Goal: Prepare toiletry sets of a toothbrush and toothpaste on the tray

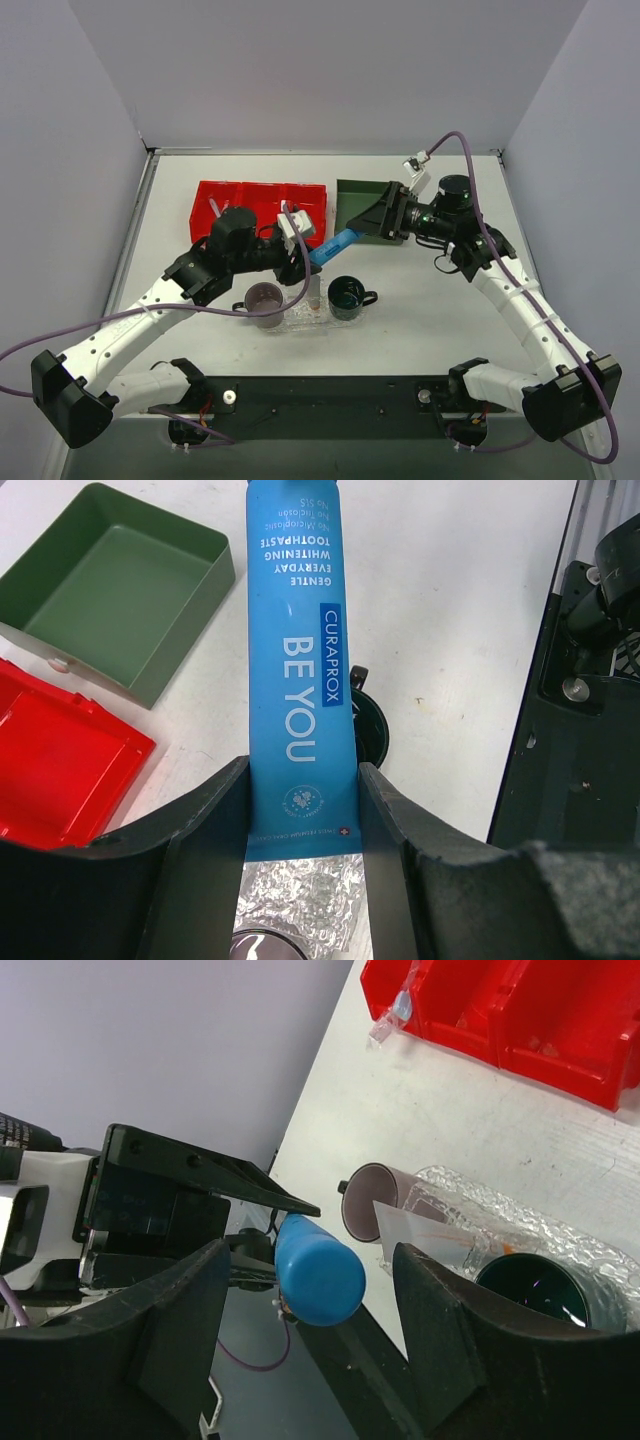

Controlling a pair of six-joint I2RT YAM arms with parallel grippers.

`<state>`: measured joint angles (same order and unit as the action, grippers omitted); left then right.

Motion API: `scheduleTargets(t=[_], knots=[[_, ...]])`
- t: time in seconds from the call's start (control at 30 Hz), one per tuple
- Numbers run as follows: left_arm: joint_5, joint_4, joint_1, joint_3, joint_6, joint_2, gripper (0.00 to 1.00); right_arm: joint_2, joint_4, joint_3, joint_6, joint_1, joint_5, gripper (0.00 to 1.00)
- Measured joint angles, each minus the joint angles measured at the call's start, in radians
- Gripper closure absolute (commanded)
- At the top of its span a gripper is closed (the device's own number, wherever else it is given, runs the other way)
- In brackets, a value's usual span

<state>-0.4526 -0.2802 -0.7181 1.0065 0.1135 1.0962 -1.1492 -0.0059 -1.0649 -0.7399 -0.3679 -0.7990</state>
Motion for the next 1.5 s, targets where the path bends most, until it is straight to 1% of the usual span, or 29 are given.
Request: scheduleTargets(t=[0.1,0.13,0.23,0.7,0.8,0.93,1.07,1.17,1.2,1.27,1.3,1.47,1.5], knots=[[0.002,0.0,-0.003,-0.001,0.0,0.0,0.8,0.0,0.005,0.021,-0.013,0.0,-0.005,0.43],[0.003,0.0,-0.003,-0.001,0.0,0.0,0.8,0.0,0.007,0.026,-0.016,0.0,-0.005,0.46],[0.003,0.0,-0.008,-0.001,0.0,0.0,0.8,0.0,0.01,0.035,-0.02,0.0,-0.006,0.49],[0.012,0.0,-0.015,-0.001,0.003,0.0,0.8,0.031,0.022,0.064,-0.02,0.008,0.006,0.49],[0.016,0.0,-0.018,-0.001,0.003,0.0,0.8,0.043,0.024,0.065,-0.02,0.02,0.007,0.51],[0.019,0.0,-0.022,-0.001,0.004,0.0,0.8,0.053,0.025,0.069,-0.02,0.027,0.008,0.56],[0.021,0.0,-0.026,-0.002,0.004,0.0,0.8,0.054,0.025,0.073,-0.021,0.027,0.007,0.59],[0.022,0.0,-0.029,-0.002,0.004,0.0,0.8,0.054,0.025,0.076,-0.023,0.027,0.005,0.65],[0.023,0.0,-0.03,-0.002,0.005,0.0,0.8,0.054,0.025,0.076,-0.024,0.027,0.005,0.71],[0.029,0.0,-0.033,-0.002,0.006,0.0,0.8,0.054,0.026,0.076,-0.027,0.027,0.002,0.76],[0.032,0.0,-0.034,-0.002,0.009,0.0,0.81,0.054,0.026,0.076,-0.032,0.027,0.0,0.81],[0.069,0.001,-0.054,-0.006,0.028,0.0,0.81,0.054,0.028,0.076,-0.049,0.027,-0.001,0.91],[0.08,0.001,-0.059,-0.006,0.031,0.0,0.81,0.054,0.028,0.076,-0.051,0.027,0.0,0.94]])
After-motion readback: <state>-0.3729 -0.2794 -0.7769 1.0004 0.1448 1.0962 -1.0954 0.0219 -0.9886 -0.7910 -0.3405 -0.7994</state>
